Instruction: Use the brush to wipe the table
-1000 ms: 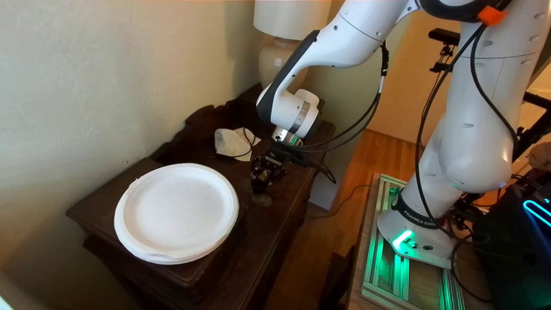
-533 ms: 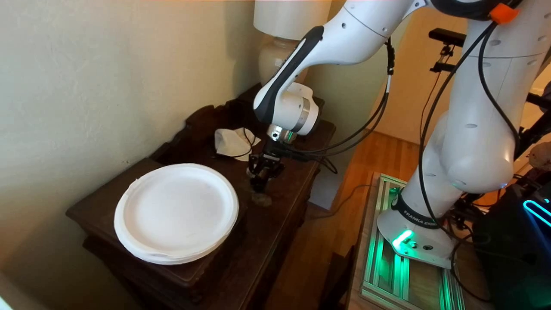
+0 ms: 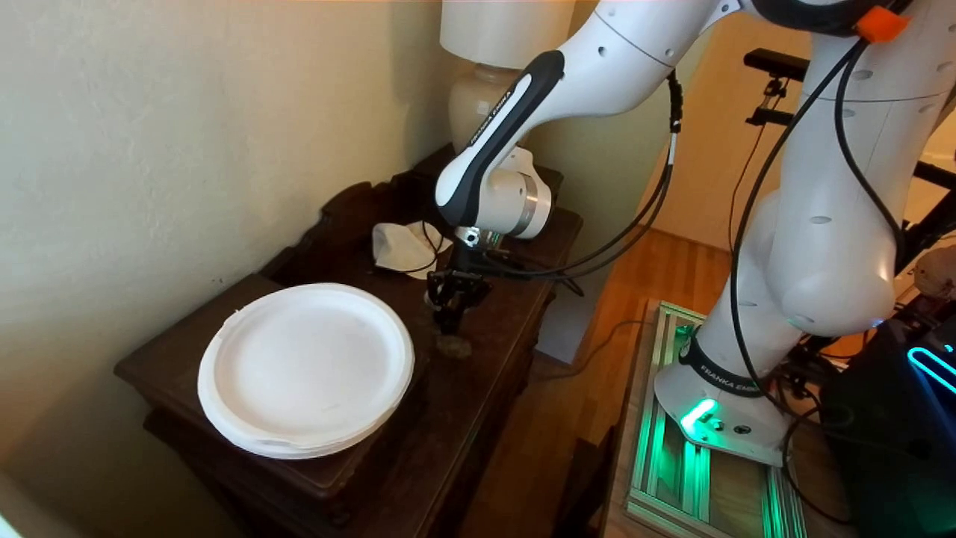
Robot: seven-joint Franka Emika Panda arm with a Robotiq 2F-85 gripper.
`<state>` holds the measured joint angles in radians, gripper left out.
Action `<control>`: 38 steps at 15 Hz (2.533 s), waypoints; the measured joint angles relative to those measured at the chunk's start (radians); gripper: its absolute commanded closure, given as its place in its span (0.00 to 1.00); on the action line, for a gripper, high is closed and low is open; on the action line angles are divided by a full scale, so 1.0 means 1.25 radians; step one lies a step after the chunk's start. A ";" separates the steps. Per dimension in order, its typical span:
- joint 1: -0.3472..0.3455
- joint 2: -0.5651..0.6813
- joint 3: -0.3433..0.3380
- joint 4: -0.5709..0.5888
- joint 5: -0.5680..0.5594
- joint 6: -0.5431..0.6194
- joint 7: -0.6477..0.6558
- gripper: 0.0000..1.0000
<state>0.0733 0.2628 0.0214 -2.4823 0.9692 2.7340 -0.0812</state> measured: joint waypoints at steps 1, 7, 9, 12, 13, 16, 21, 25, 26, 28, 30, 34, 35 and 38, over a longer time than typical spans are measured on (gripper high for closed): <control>0.000 0.001 0.000 0.000 -0.002 0.000 -0.003 0.84; 0.037 0.036 -0.030 0.033 -0.229 0.028 -0.008 0.84; 0.040 0.047 -0.029 0.055 -0.342 0.048 0.011 0.84; 0.034 0.064 -0.010 0.090 -0.454 0.069 0.017 0.84; 0.032 0.071 0.000 0.104 -0.478 0.076 0.017 0.84; 0.026 0.097 0.033 0.146 -0.520 0.109 0.016 0.84; 0.011 0.156 0.079 0.214 -0.545 0.136 0.011 0.84; -0.020 0.192 0.110 0.249 -0.546 0.137 0.000 0.50; -0.031 0.198 0.120 0.254 -0.546 0.137 -0.005 0.53; -0.053 0.206 0.142 0.261 -0.546 0.137 -0.014 0.25; -0.073 0.208 0.160 0.262 -0.546 0.137 -0.022 0.19; -0.090 0.199 0.174 0.260 -0.546 0.134 -0.022 0.00; -0.092 0.189 0.174 0.255 -0.544 0.128 -0.018 0.00; -0.103 0.124 0.167 0.216 -0.542 0.087 0.009 0.00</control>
<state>-0.0559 0.4182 0.2296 -2.2124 0.2919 2.8433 -0.0694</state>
